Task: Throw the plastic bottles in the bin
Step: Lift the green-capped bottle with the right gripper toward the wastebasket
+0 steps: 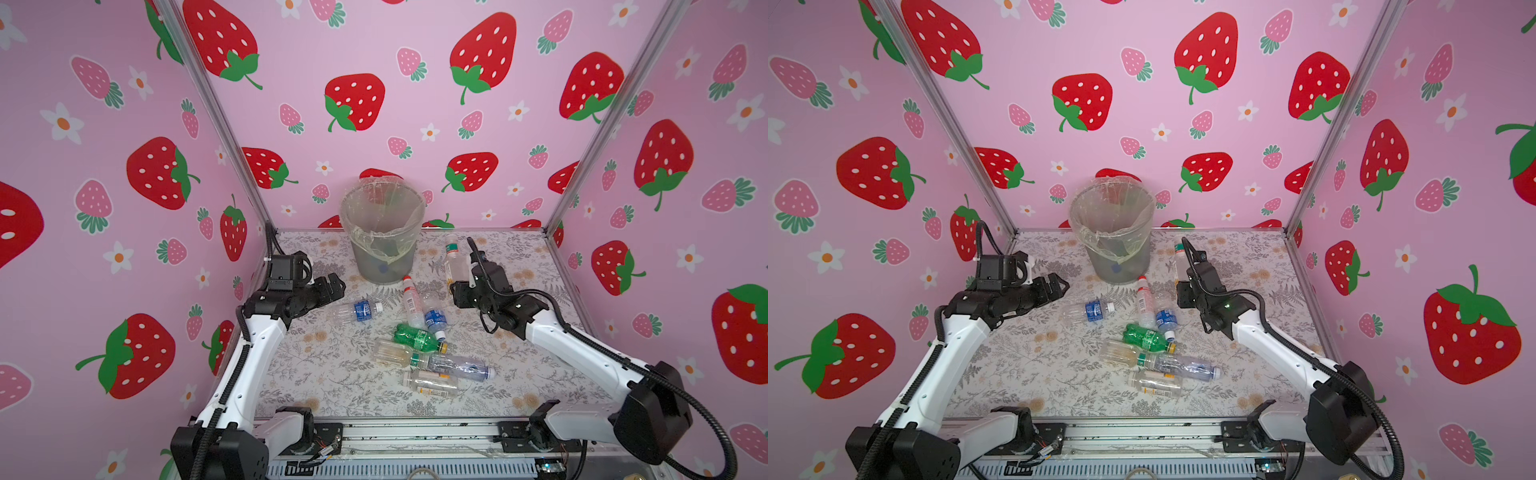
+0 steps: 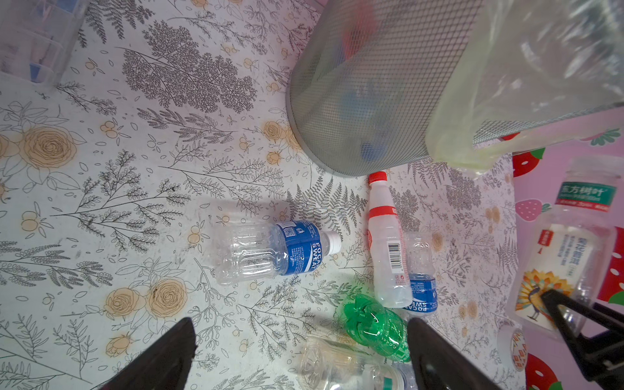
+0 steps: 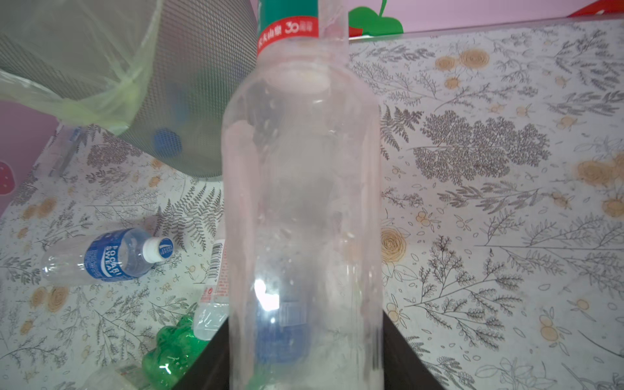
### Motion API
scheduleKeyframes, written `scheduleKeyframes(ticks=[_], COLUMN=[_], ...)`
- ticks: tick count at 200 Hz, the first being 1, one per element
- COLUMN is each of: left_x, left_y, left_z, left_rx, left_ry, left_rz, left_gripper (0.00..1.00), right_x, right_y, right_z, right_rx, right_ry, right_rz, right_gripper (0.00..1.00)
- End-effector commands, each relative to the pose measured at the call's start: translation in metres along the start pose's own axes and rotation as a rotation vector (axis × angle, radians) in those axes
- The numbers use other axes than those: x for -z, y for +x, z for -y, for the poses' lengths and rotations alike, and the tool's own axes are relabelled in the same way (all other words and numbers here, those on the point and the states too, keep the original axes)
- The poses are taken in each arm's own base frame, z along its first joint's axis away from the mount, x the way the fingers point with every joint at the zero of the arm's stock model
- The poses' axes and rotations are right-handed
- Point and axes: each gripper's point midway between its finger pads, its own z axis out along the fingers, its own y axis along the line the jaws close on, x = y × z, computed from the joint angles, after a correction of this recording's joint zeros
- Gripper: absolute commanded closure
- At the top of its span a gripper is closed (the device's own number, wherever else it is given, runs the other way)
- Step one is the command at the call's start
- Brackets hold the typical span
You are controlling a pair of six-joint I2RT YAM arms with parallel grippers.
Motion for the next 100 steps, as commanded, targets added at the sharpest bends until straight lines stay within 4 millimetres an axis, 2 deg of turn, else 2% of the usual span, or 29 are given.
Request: scheduleKeyframes(ticks=[1, 59, 100], left_x=[-0.002, -0.003, -0.004], left_y=[0.000, -0.001, -0.001], left_z=[-0.002, -0.003, -0.005], left_rx=[0.009, 0.014, 0.019], left_ry=[0.000, -0.003, -0.006], left_rz=[-0.004, -0.004, -0.006], left_gripper=[0.01, 0.01, 0.01], right_x=[0.020, 0.050, 0.063], right_y=[-0.042, -0.095, -0.122], right_z=[-0.014, -0.045, -0.068], right_rx=[0.008, 0.018, 0.047], right_ry=[-0.052, -0.180, -0.254], right_rz=[0.109, 0.249, 0.311], right_gripper=[0.48, 0.47, 0.47])
